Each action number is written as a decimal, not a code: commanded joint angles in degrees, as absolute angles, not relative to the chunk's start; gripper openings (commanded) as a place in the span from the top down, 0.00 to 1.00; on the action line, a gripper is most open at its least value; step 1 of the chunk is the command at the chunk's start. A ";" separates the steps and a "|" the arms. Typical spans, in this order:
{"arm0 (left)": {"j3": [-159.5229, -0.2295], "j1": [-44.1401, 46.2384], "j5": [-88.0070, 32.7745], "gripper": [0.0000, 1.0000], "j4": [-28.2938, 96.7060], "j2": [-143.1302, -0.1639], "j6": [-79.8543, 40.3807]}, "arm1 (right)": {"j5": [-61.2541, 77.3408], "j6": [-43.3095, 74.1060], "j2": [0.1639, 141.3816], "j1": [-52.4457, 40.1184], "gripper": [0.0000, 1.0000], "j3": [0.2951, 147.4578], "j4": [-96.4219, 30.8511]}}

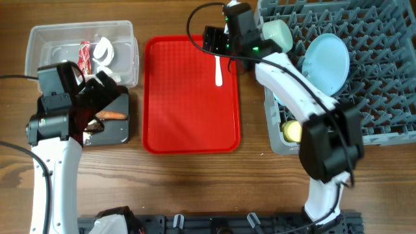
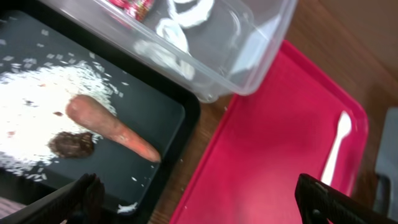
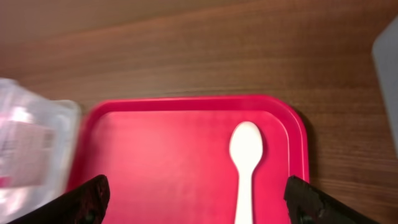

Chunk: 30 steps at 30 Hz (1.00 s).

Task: Sort waste into correct bins and load items into the dishwasher rack
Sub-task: 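Reach the right gripper to the white spoon and grasp it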

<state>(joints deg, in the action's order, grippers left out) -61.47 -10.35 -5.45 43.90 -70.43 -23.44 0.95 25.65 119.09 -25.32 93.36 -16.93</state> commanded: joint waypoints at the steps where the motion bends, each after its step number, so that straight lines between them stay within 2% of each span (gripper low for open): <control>1: -62.08 -10.35 -10.24 0.00 44.47 -72.93 -19.90 | -2.68 25.43 122.80 -25.21 0.11 93.38 -15.44; 7: -62.08 -10.35 -10.24 0.00 44.42 -75.83 -19.90 | -4.54 25.26 125.91 -25.21 0.18 93.38 -14.28; 21: -62.08 -10.35 -10.24 0.00 44.42 -76.29 -19.90 | -3.57 27.18 131.90 -25.21 0.21 93.43 -10.24; 30: -62.08 -10.35 -10.24 0.00 44.42 -76.29 -19.90 | -2.94 27.22 135.06 -25.21 0.31 93.43 -8.43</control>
<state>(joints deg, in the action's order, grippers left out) -61.47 -10.35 -9.34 44.40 -76.07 -21.06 -3.25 26.83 132.42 -25.34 93.36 -9.34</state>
